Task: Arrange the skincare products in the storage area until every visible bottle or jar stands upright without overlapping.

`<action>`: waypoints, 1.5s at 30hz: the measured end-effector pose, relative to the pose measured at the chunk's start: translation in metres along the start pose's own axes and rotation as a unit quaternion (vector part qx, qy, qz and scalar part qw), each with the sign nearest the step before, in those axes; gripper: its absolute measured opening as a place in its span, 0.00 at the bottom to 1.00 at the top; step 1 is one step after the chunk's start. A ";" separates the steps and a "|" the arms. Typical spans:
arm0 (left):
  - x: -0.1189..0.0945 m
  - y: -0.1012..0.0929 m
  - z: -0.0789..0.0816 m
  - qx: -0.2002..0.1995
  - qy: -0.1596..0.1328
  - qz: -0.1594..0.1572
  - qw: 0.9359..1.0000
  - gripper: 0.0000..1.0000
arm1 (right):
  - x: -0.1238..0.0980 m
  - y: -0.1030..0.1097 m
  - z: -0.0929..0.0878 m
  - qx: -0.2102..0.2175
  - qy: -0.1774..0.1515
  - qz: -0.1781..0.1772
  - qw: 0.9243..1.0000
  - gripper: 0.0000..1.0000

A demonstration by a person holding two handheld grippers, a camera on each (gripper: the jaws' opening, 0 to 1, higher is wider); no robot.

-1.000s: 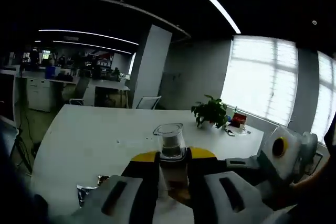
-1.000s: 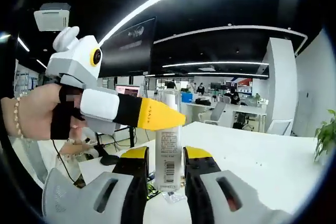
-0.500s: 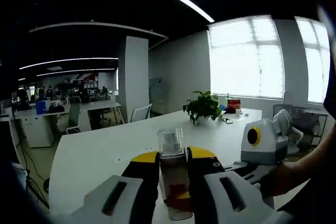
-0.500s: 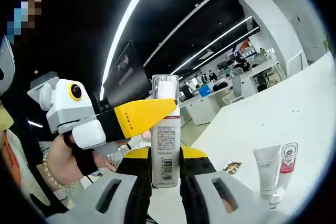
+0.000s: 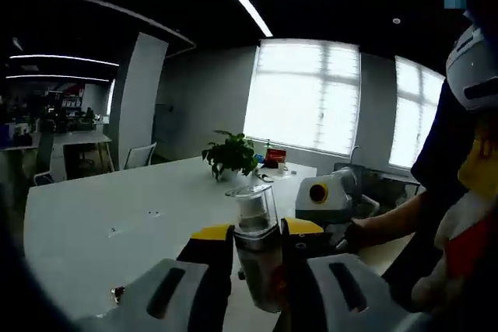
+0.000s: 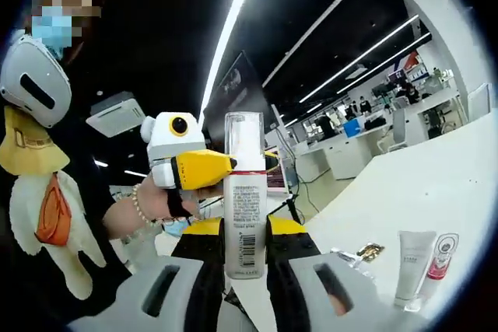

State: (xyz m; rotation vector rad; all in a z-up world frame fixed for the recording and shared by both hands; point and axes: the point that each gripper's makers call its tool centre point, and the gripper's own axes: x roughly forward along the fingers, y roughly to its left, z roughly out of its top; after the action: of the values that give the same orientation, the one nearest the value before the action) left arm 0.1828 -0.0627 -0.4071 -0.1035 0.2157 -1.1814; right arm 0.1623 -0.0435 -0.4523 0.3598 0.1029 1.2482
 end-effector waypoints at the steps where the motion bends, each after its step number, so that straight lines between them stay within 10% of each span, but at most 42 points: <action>1: -0.001 -0.003 0.000 -0.001 0.004 -0.017 1.000 0.23 | -0.001 0.001 0.000 -0.005 0.003 0.005 1.000 0.19; 31: -0.006 -0.035 -0.021 0.079 0.081 -0.143 0.983 0.21 | -0.006 0.026 -0.006 -0.090 0.030 0.103 0.990 0.19; 45: 0.003 -0.022 -0.053 0.139 0.149 -0.092 0.975 0.20 | -0.005 -0.004 -0.033 -0.179 0.103 0.036 0.978 0.20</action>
State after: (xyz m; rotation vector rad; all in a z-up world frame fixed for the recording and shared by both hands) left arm 0.1524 -0.0717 -0.4549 0.3076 0.3076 -1.3986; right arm 0.1557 -0.0424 -0.4848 -0.0805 0.0402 1.3444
